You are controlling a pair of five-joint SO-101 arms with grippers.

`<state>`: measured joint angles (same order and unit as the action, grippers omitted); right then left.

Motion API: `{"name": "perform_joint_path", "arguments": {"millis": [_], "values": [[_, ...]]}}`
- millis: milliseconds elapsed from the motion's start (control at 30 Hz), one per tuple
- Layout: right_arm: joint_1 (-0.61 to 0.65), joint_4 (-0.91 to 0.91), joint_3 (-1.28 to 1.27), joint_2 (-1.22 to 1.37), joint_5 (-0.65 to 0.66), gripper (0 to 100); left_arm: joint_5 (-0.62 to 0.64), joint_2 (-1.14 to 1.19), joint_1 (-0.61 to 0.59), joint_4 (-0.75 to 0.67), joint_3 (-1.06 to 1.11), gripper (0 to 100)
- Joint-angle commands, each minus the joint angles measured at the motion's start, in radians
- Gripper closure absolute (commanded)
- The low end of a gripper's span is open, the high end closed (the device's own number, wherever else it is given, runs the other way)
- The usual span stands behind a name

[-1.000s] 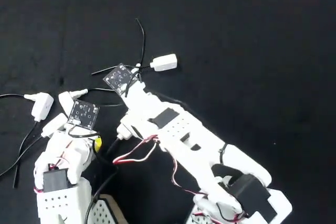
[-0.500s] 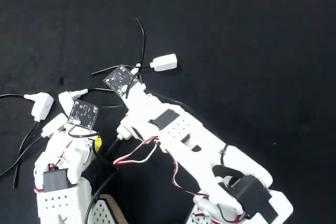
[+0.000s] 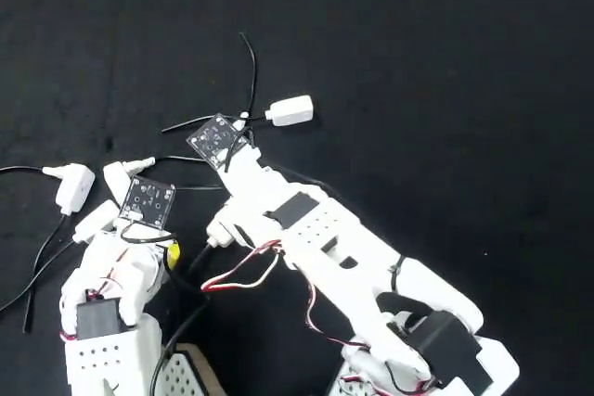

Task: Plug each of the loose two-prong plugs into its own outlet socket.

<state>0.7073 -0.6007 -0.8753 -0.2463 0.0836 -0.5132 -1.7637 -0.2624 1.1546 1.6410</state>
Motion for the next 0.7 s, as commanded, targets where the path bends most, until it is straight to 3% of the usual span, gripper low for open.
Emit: {"name": "perform_joint_path", "arguments": {"millis": [0,667], "values": [[-0.018,-0.034,-0.028,0.016,-0.006,98.8,-0.002,-0.005,-0.007,-0.021,-0.007,74],[-0.052,-0.066,0.001,0.018,-0.075,98.7,-0.002,-0.005,-0.007,-0.021,-0.007,74]]}}
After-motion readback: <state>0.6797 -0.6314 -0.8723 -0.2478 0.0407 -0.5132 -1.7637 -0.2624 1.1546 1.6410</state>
